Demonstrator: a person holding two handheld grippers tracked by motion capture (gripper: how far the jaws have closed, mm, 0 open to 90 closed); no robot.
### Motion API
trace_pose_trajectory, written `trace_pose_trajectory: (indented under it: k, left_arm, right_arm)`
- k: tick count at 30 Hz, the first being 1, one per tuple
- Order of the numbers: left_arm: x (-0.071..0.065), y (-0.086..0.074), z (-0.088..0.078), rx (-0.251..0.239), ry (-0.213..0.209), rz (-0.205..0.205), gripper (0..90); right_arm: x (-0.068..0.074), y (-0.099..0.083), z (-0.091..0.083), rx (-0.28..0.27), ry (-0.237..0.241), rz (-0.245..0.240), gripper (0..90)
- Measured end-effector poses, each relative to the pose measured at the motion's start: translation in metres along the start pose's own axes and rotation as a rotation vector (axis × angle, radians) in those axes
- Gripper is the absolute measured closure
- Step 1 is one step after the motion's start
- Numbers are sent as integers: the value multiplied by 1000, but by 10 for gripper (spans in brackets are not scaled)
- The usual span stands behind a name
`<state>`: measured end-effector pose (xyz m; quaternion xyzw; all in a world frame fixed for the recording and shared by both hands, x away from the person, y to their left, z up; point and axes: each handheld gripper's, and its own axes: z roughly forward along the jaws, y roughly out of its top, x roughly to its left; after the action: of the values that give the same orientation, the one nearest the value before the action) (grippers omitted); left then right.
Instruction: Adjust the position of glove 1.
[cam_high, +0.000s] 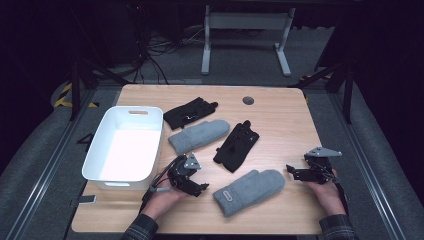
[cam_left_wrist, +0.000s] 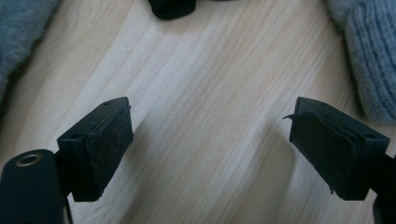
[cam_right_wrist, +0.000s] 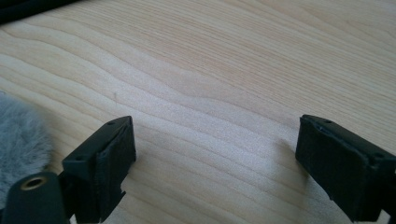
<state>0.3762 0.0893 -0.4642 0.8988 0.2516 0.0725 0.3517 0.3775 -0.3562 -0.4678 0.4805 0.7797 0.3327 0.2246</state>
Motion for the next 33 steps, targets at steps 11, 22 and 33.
trace_pose_trajectory:
  k: [11, 22, 33]
  left_arm:
    - [6, 18, -9, -10, 21, -35, 160]
    - [19, 51, -14, -45, 65, -38, 166]
    - [41, 81, -3, -27, 101, -55, 177]
  right_arm:
    - [0, 0, 0, 0, 1, 1, 124]
    - [0, 0, 0, 0, 2, 0, 124]
    - [0, 0, 0, 0, 9, -5, 125]
